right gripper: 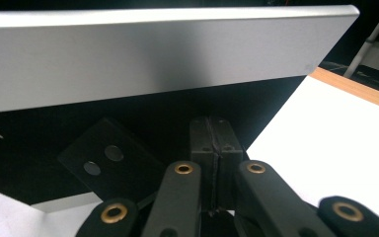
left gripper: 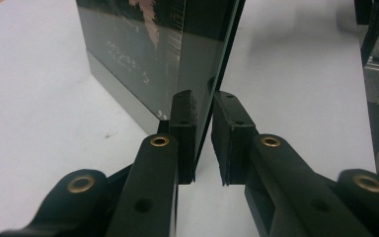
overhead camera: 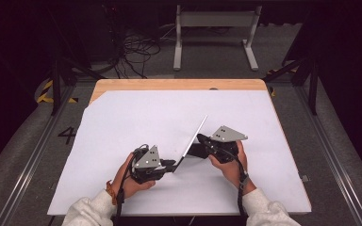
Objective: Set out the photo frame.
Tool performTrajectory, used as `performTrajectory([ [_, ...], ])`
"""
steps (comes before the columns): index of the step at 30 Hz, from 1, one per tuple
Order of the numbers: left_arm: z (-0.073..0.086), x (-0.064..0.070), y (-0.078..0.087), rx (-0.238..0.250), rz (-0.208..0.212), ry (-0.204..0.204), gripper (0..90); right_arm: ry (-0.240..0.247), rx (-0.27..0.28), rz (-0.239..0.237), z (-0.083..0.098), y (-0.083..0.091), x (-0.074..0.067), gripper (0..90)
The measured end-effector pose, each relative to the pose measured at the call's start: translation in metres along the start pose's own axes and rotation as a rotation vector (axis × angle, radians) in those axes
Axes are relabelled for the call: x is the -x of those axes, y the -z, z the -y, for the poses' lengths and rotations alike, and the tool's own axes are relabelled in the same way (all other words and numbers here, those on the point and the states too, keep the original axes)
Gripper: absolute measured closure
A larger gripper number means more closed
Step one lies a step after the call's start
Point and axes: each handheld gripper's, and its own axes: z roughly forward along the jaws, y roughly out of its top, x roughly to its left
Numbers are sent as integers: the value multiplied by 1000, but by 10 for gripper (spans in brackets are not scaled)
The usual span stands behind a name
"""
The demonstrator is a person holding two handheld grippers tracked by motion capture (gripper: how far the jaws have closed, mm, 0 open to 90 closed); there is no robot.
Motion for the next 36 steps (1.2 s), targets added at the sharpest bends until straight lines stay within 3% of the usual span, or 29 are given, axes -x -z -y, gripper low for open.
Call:
performTrajectory([
  [11,-5,5,-8,12,8,-29,785,-17,13,-7,1,-1,4,900],
  [14,-6,7,-10,14,13,-35,778,2,2,15,0,1,3,870],
  [23,-6,6,-7,29,11,-42,760,33,-1,18,-1,9,2,883],
  [28,-8,8,-3,69,-13,-51,863,-6,9,-7,-4,9,10,900],
  [36,-12,13,-12,65,-15,-55,880,-18,15,-32,-7,-2,14,900],
])
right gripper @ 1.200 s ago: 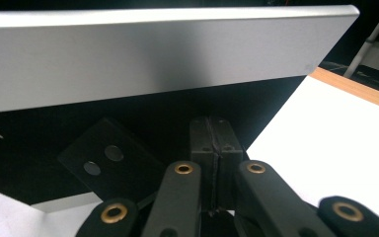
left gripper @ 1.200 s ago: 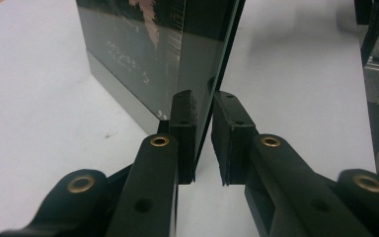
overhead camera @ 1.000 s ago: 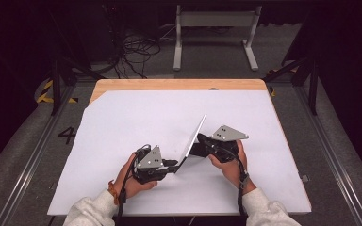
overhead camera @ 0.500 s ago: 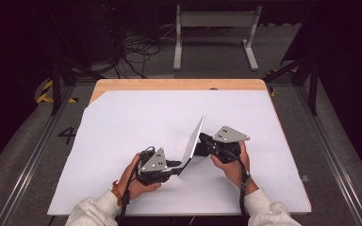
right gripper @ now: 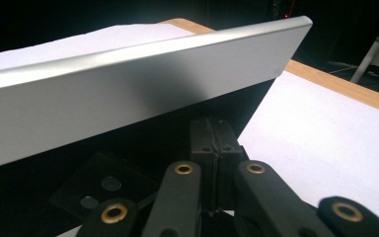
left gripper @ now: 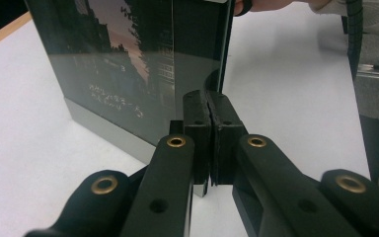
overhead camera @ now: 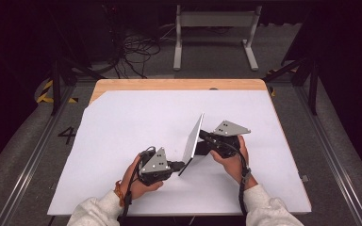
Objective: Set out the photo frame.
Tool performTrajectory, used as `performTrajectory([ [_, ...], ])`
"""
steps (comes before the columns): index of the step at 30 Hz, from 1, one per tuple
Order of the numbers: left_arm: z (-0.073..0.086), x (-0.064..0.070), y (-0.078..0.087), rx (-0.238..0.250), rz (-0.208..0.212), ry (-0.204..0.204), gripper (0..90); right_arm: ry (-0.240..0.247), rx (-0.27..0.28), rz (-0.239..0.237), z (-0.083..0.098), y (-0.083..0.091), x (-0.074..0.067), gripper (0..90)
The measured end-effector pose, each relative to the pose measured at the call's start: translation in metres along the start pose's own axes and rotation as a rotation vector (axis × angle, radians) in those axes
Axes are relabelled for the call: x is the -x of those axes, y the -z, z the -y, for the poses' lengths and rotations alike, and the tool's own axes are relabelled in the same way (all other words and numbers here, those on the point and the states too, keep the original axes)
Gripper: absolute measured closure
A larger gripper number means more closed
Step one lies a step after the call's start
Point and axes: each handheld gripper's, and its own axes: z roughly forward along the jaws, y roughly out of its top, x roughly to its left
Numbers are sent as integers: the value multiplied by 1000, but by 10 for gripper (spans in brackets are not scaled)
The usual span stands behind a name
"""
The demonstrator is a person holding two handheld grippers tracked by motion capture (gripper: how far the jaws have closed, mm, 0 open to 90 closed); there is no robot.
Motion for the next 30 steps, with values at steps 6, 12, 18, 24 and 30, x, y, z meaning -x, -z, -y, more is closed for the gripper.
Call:
performTrajectory([
  [6,-3,4,-7,-6,6,-7,888,14,13,-6,0,-6,2,900],
  [12,-4,5,-11,-6,-4,0,876,16,15,-4,0,-8,2,900],
  [18,-3,4,-10,-17,-3,-1,841,25,11,-2,0,-6,1,894],
  [24,3,4,-2,-38,12,-4,838,53,6,33,3,9,-5,891],
  [30,9,5,-3,-83,4,-5,836,49,-19,8,13,37,-15,862],
])
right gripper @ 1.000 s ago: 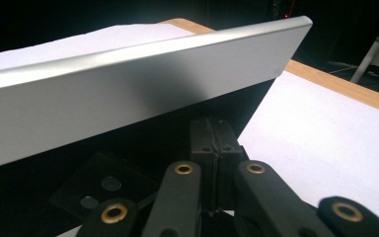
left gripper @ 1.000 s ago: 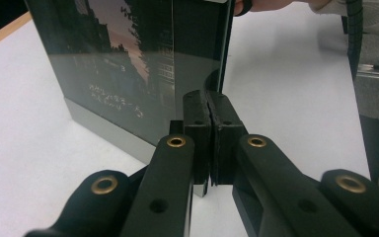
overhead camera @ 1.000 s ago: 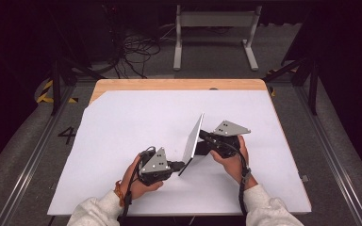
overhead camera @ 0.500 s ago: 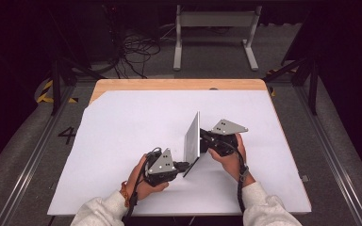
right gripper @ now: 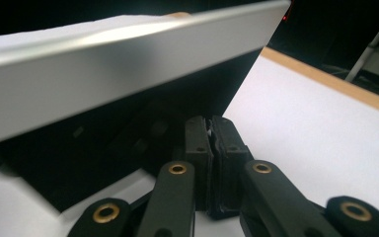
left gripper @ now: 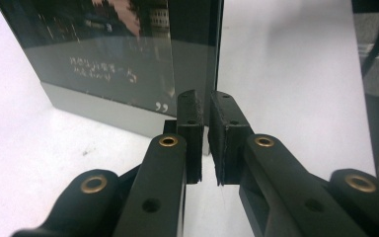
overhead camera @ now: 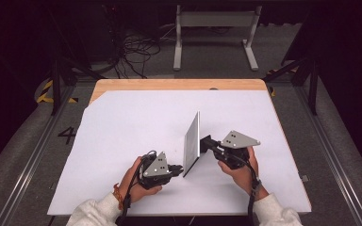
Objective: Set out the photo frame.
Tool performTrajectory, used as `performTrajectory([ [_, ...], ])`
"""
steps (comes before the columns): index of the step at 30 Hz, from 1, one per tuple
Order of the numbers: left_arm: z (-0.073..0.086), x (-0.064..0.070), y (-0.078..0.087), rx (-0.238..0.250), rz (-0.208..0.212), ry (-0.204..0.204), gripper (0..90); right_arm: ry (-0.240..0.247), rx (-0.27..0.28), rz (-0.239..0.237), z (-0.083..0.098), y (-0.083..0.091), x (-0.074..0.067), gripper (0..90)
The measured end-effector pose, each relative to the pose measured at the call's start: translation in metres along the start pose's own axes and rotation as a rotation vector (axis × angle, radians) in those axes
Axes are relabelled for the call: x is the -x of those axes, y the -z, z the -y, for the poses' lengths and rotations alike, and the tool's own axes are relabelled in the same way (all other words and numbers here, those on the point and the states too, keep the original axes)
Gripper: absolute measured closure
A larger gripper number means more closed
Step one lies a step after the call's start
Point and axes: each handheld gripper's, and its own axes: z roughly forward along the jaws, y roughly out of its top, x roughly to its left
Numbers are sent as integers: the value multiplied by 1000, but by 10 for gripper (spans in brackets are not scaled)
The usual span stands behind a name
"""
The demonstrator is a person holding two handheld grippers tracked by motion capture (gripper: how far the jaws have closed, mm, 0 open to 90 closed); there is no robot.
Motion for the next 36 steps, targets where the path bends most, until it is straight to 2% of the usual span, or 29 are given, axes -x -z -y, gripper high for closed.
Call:
performTrajectory([
  [4,1,0,-4,-10,8,5,835,11,-21,-27,6,9,-11,849],
  [5,1,0,-6,-15,15,5,835,27,-32,-44,8,13,-19,836],
  [6,1,0,-8,-23,15,-1,835,27,-32,-44,8,13,-19,836],
  [8,1,2,-13,-27,29,-4,833,35,-43,-67,11,17,-28,831],
  [10,0,3,-15,-39,26,-16,830,43,-49,-85,14,19,-34,821],
  [15,0,1,-19,-50,19,-14,825,62,-53,-111,14,22,-46,792],
  [19,0,0,-21,-58,17,-14,821,47,-55,-122,14,19,-48,751],
  [22,1,-2,-21,-53,30,-7,819,42,-50,-124,13,19,-49,731],
  [23,0,-2,-22,-49,32,-10,815,38,-47,-127,12,18,-51,678],
  [31,-1,0,-28,-36,32,0,806,27,-40,-116,10,15,-53,616],
  [36,-3,1,-33,-36,33,-5,801,20,-49,-112,11,12,-51,636],
])
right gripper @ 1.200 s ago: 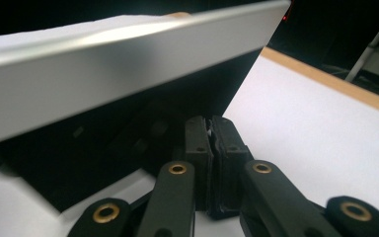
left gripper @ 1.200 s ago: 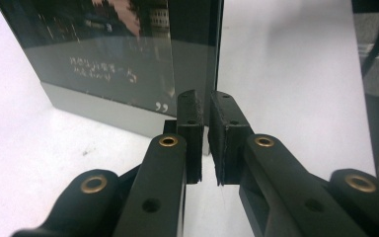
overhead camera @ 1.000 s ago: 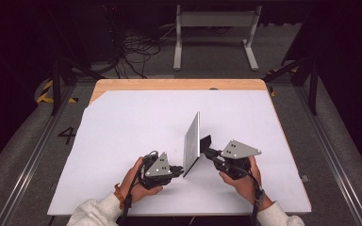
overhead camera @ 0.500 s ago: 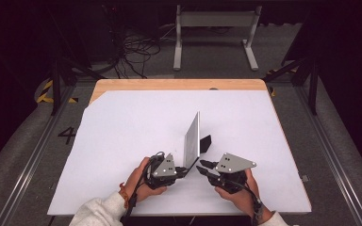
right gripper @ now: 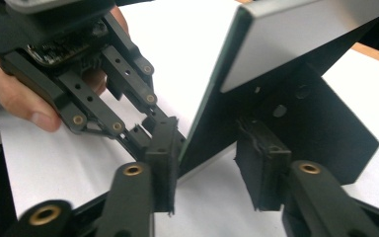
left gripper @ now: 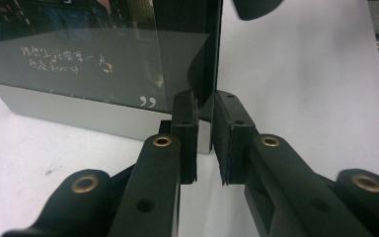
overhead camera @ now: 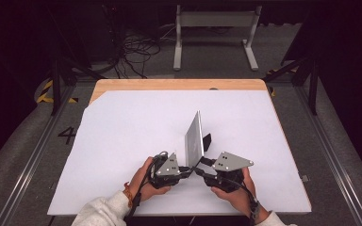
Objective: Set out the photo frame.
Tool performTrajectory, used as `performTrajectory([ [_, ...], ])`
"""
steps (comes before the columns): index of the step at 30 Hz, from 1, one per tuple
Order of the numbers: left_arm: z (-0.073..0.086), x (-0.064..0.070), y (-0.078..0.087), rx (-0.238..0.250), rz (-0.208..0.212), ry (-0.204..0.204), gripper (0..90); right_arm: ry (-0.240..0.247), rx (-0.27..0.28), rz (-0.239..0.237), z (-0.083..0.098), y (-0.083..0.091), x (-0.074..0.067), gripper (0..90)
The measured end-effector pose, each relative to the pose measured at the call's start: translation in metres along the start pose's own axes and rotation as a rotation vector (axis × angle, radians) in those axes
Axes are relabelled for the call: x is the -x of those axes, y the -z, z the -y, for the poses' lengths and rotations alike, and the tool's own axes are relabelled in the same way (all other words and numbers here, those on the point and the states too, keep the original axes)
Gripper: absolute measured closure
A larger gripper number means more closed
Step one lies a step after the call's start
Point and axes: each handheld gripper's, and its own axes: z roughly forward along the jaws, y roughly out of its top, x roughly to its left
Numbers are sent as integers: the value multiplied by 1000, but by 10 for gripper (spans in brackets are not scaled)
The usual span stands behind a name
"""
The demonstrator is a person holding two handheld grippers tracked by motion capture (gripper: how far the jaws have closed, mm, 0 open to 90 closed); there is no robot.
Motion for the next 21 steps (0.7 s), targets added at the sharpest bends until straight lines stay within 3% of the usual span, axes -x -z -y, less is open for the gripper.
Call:
performTrajectory([
  [5,-1,0,-3,5,1,3,795,-27,7,8,1,-2,3,636],
  [10,0,-1,-4,9,16,11,784,-65,3,26,-1,-9,4,563],
  [12,0,-1,-2,-3,7,-2,785,-65,-2,40,-2,-13,4,538],
  [15,2,-3,9,5,2,-2,784,-93,10,35,-2,-16,5,535],
  [17,6,-6,18,4,-16,3,784,-86,4,52,-2,-16,2,511],
  [21,22,-8,44,-15,-51,33,768,-95,-11,79,-1,-16,-2,488],
])
